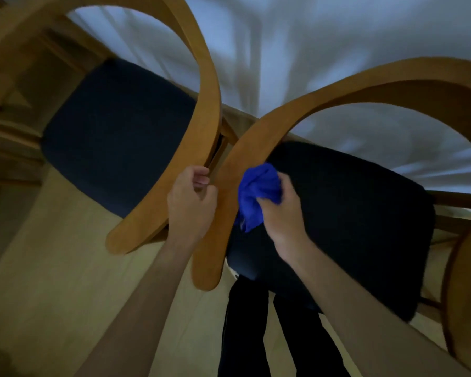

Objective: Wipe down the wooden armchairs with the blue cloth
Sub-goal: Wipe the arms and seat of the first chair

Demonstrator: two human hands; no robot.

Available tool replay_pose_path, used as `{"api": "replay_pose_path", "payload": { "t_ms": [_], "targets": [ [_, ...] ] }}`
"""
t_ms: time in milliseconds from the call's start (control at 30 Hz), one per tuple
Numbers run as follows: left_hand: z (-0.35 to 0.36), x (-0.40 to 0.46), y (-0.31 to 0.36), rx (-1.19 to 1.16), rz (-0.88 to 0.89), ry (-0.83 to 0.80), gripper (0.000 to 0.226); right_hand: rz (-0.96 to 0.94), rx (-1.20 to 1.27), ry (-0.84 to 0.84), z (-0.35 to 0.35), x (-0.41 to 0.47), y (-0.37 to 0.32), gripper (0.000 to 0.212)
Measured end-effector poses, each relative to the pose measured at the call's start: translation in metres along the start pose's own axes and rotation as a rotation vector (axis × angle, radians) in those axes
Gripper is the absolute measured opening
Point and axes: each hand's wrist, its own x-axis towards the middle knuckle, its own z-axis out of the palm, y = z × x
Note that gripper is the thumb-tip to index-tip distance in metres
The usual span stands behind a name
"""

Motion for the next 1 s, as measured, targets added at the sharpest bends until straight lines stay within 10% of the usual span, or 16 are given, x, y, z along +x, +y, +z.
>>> {"api": "replay_pose_path", "payload": {
  "t_ms": [200, 500, 867, 1000],
  "targets": [
    [-0.02, -0.027, -0.032, 0.012, -0.1, -0.011, 0.019, 0.019, -0.102, -0.258, 0.008, -0.093, 0.044, 0.037],
    [-0.032, -0.072, -0.059, -0.003, -0.141, 0.092, 0.018, -0.362, -0.289, 0.078, 0.007, 0.003, -0.052, 0.039],
    [-0.053, -0.098, -0.103, -0.098, -0.537, 0.318, 0.011, -0.773, -1.07, -0.879, 0.071, -0.022, -0.062, 0.019],
    [-0.056, -0.108, -0.121, -0.097, -0.572, 0.319, 0.011, -0.818, -1.255, -0.923, 0.095, -0.022, -0.057, 0.026]
  ]
}}
